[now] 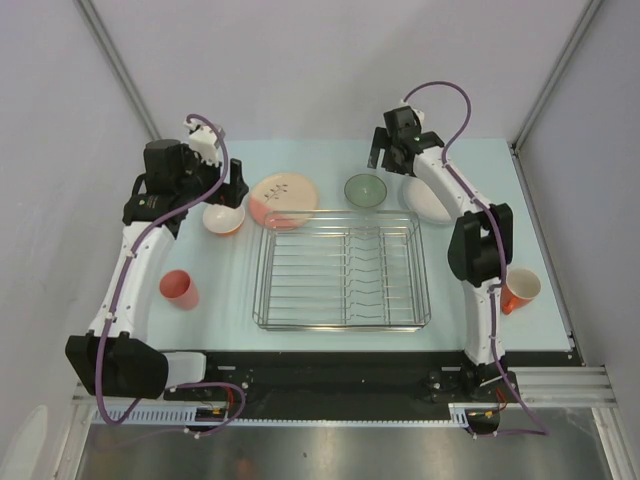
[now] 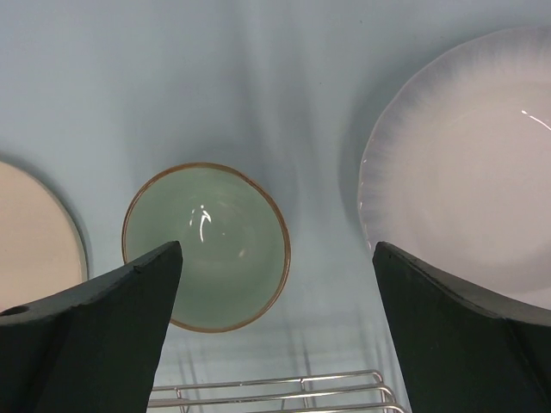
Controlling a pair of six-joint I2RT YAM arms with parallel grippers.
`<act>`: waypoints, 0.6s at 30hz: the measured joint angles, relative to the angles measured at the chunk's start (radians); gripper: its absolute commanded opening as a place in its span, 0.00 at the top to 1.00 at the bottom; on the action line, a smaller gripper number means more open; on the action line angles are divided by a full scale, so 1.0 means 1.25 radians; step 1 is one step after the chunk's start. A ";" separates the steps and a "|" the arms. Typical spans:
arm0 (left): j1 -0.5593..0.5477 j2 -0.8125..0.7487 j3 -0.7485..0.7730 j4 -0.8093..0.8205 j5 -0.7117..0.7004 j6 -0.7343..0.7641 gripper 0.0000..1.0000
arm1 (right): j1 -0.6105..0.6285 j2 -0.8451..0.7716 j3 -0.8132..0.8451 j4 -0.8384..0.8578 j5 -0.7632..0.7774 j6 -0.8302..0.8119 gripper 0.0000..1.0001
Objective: Load the mixed dishes into the dish rack
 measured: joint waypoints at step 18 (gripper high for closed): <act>0.002 -0.012 0.000 0.000 0.004 -0.014 0.00 | -0.044 0.127 0.007 0.019 -0.141 -0.001 0.23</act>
